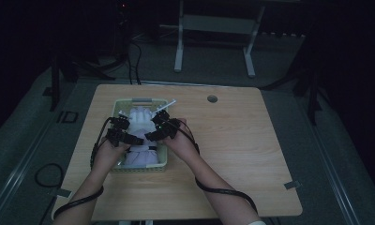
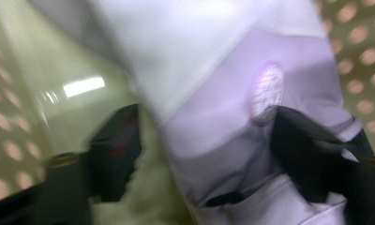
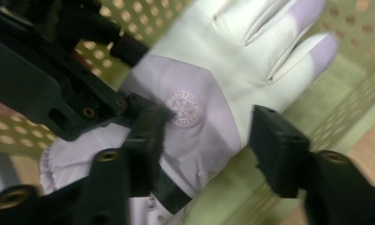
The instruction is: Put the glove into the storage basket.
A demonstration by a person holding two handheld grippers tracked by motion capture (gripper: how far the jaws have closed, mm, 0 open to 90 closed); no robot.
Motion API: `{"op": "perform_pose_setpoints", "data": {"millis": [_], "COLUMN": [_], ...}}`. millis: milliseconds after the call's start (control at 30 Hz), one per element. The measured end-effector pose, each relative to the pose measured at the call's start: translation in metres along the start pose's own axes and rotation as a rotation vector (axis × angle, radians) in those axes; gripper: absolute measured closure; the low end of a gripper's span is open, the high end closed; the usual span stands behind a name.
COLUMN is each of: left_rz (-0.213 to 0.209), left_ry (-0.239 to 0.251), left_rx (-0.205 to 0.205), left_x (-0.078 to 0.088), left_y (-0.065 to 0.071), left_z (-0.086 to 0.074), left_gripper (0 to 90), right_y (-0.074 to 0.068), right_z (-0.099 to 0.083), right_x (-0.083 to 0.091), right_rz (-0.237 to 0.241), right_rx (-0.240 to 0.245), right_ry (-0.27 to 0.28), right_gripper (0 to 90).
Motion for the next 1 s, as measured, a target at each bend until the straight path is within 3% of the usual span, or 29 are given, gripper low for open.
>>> {"op": "perform_pose_setpoints", "data": {"millis": [33,133,233,500,733,1000], "left_rz": [-0.014,-0.029,-0.009,-0.004,-0.048,-0.106], "left_ry": [0.07,0.167,0.218,0.287,0.294,0.332], "left_rx": [0.014,0.039,0.018,0.033,0.017,-0.024], "left_x": [0.007,0.02,0.032,0.049,0.05,0.059], "left_y": [0.0,-0.002,-0.002,0.005,0.019,0.047], "left_z": [0.004,0.008,0.008,-0.002,-0.008,-0.009], "left_gripper": [11.9,7.5,7.2,7.5,7.5,7.5], "right_y": [-0.001,-0.003,-0.005,-0.003,0.003,0.011], "right_z": [0.001,0.002,0.0,-0.011,-0.02,-0.032], "right_x": [0.003,0.009,0.014,0.021,0.027,0.037], "right_rz": [0.005,0.051,0.075,0.105,0.123,0.135], "right_rx": [0.0,0.01,0.027,0.072,0.072,0.088], "right_ry": [0.008,0.034,0.048,0.033,0.045,0.056], "right_gripper": [37.7,28.3,25.7,19.8,18.6,17.9]}}
Point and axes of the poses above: each handheld gripper's, and its own axes: x roughly backward along the jaws, z roughly out of its top, y roughly to its right, the point moved 6 cm from there along -x, roughly forward along the jaws, and after that the axes turned 9 degrees about z, right-handed, at the moved point
